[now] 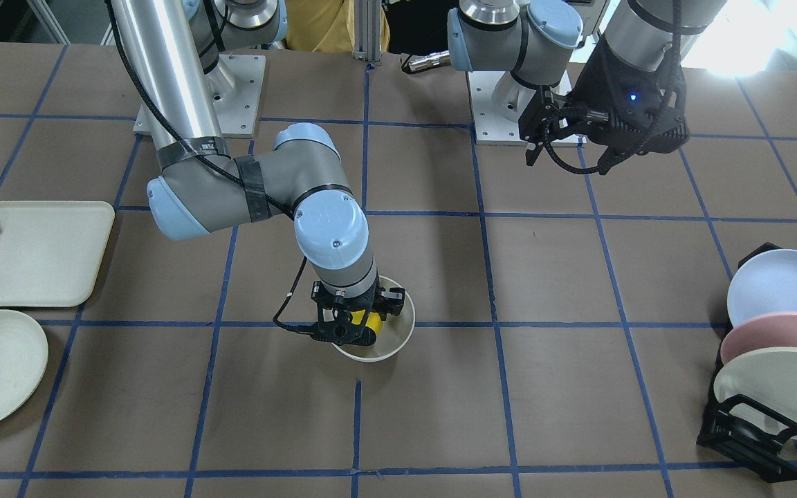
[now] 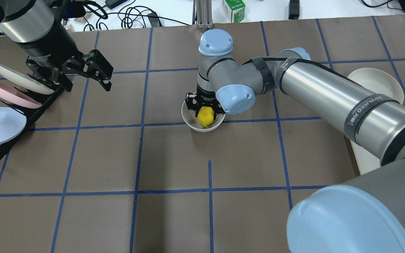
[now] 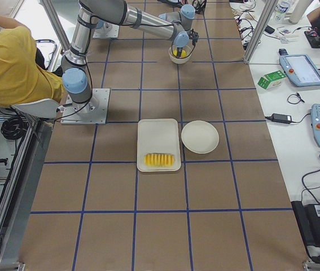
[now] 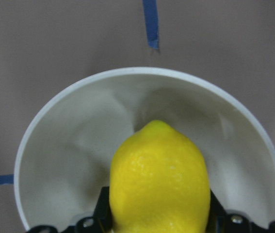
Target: Place bowl and put lemon in it
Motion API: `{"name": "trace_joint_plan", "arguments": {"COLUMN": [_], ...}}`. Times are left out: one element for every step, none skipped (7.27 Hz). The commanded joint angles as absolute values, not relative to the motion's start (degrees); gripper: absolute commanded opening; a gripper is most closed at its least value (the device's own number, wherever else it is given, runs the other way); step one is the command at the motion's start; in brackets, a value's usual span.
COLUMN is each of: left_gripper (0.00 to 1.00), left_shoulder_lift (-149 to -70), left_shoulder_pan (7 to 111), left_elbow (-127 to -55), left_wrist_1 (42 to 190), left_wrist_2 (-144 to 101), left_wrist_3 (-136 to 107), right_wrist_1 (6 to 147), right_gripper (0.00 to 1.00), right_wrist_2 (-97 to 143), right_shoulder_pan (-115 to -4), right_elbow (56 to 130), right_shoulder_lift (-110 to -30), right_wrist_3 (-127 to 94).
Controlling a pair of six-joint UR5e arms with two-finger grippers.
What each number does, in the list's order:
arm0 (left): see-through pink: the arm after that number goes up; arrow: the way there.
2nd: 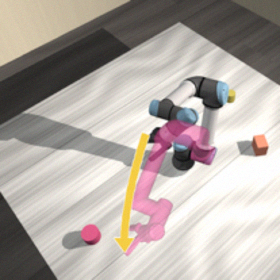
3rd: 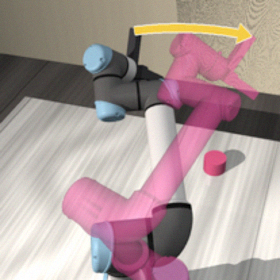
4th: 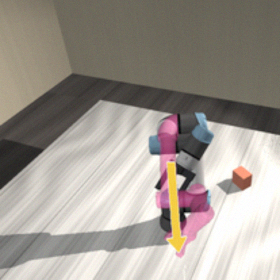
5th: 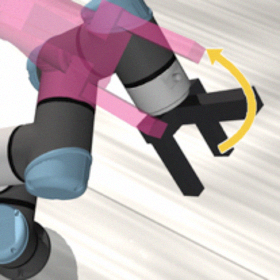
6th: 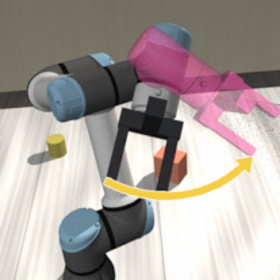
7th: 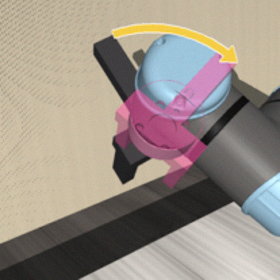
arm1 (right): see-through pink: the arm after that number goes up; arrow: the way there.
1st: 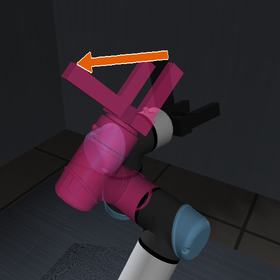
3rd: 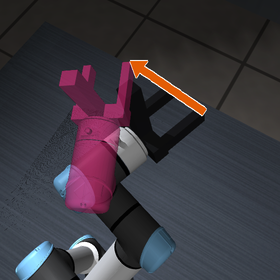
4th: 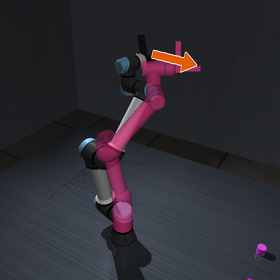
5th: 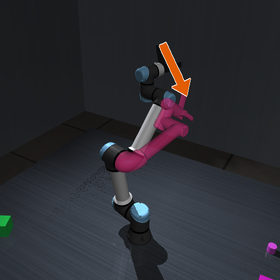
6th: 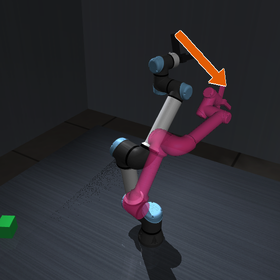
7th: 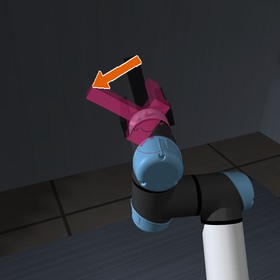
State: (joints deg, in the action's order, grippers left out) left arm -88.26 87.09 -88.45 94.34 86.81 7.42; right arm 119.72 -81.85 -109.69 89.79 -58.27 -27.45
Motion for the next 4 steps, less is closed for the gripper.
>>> {"name": "trace_joint_plan", "arguments": {"left_gripper": [1.0, 1.0, 1.0, 1.0], "left_shoulder_lift": [-88.2, -88.0, -88.0, -88.0], "left_shoulder_pan": [87.1, 87.1, 87.1, 87.0], "left_elbow": [-88.2, -88.2, -88.2, -87.7], "left_wrist_1": [94.3, 94.4, 94.4, 94.3], "left_wrist_2": [87.1, 87.2, 87.4, 87.5], "left_wrist_3": [7.6, 7.6, 7.6, 7.6], "right_wrist_1": [119.6, 119.6, 119.6, 119.7], "right_gripper": [0.68, 0.85, 0.92, 1.0], "right_wrist_2": [-82.3, -82.6, -82.6, -82.7], "right_shoulder_pan": [-109.7, -109.7, -109.6, -109.6], "right_elbow": [90.0, 90.0, 89.8, 89.8], "right_shoulder_lift": [-58.0, -58.4, -58.9, -59.8], "right_wrist_3": [-27.7, -27.6, -27.6, -27.8]}}
